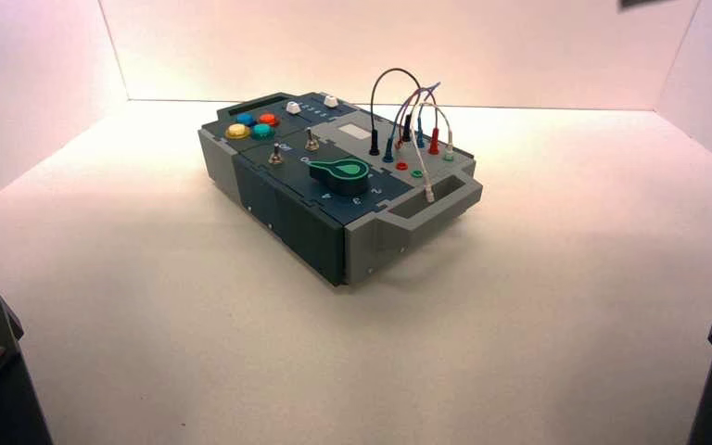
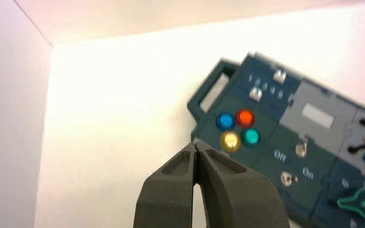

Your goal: Move the box away.

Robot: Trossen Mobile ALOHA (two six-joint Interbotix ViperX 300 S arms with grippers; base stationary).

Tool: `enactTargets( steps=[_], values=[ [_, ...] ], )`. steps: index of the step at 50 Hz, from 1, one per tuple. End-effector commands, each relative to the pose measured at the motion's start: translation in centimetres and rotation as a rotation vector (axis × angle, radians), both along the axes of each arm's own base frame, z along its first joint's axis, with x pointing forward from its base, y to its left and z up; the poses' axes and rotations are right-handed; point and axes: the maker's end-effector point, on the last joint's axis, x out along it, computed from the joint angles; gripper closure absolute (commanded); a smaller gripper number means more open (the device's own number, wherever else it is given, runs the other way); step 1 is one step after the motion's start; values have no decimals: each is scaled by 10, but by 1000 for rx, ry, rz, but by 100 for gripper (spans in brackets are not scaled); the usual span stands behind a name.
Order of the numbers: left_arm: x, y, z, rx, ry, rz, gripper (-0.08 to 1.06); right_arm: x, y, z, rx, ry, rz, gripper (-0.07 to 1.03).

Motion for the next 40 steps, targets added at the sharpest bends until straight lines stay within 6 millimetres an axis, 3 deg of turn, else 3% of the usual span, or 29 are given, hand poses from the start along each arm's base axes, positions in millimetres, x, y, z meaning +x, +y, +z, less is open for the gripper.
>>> enactTargets(
  steps=[1,18,25,40],
  values=[
    [13,-4,8,19,85,-16,101,13,8,3,9,77,9,98],
    [43,-10,-36,79,315,-61,101,24,30,-11,10,311,57,98],
    [62,-12,-62,105,333,-93,101,15,62,-28,-25,394,173,98],
    [87,-15,-93,127,346,-114,101,-1,119,-50,-66,467,350,98]
  ],
)
